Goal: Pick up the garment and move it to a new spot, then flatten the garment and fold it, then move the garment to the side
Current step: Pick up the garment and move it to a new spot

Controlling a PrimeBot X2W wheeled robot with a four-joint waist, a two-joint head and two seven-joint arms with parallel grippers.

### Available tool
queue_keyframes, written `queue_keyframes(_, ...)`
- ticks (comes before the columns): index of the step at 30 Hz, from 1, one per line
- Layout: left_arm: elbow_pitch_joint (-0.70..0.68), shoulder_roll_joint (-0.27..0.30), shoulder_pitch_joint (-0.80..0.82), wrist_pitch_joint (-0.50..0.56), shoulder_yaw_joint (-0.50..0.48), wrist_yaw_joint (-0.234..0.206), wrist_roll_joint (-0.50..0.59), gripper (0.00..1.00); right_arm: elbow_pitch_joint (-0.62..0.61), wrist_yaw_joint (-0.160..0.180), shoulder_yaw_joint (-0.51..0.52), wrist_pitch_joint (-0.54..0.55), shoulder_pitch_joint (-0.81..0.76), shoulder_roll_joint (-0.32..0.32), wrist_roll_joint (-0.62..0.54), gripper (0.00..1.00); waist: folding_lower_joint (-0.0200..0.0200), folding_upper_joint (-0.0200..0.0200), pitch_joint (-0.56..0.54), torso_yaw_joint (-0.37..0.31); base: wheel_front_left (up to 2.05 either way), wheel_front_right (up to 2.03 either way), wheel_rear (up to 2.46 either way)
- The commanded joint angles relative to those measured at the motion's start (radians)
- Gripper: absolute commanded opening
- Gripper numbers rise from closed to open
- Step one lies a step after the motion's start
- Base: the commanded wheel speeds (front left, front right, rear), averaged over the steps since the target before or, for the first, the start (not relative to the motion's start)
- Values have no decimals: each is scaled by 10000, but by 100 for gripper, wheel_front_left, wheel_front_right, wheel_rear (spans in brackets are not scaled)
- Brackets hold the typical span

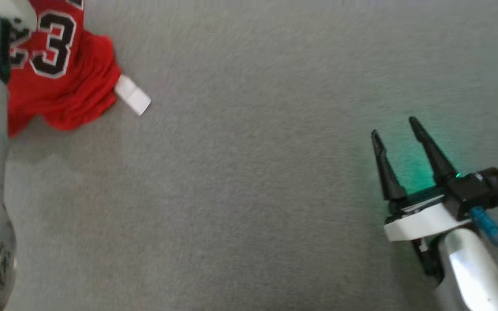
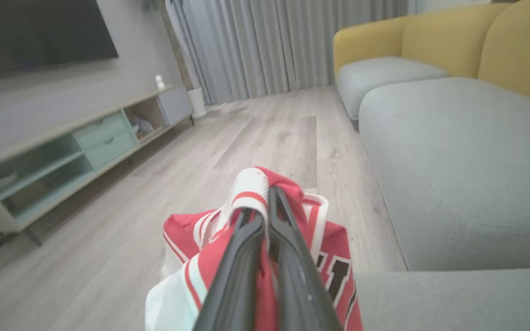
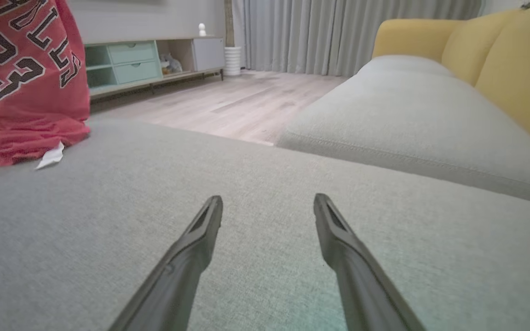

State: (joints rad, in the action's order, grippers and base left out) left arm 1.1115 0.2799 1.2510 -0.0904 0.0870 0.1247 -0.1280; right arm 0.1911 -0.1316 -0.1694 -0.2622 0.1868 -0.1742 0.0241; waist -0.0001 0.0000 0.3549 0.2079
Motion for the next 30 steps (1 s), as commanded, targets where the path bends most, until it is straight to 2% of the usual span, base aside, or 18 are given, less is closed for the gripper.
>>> queue_keyframes(1,-627,690,533,-93,139,49,144,0,-363,9,-189,4,-109,266,108,100,1,0,-1173,-1054,0,0,0)
queue_keyframes(3,-1017,619,573,40,539,53,149,0,-406,9,-231,4,-286,524,174,100,1,0,-1663,-1482,0,0,0)
queue_keyframes(8,-2510,377,466,907,1704,57,-722,0,-584,9,-360,4,-758,893,212,100,1,0,-2605,-2580,0,0,0)
queue_keyframes(12,-4141,562,-124,1579,2365,57,-1548,0,-728,9,-427,4,-1207,1052,207,100,1,0,-3165,-3458,0,0,0)
queue_keyframes(16,-5721,739,-1055,2298,2562,58,-2297,0,-853,9,-293,4,-1536,1129,232,100,1,0,-3451,-4159,0,0,0)
queue_keyframes(21,-7296,576,-2798,2853,2798,12,-2851,0,-911,9,-91,4,-1795,1185,262,100,1,0,-3462,-4705,0,0,0)
queue_keyframes(24,-7963,290,-4207,2930,3153,-70,-3056,0,-971,9,-44,4,-1843,1212,324,100,1,0,-3187,-4877,0,0,0)
queue_keyframes(25,-7963,290,-4207,2930,3153,-70,-3056,0,-971,9,-44,4,-1843,1212,324,100,1,0,-3187,-4877,0,0,0)
queue_keyframes(30,-8018,-343,-6509,2406,4183,-47,-3161,0,-1022,9,-105,4,-1780,1234,502,100,1,0,-2414,-4854,0,0,0)
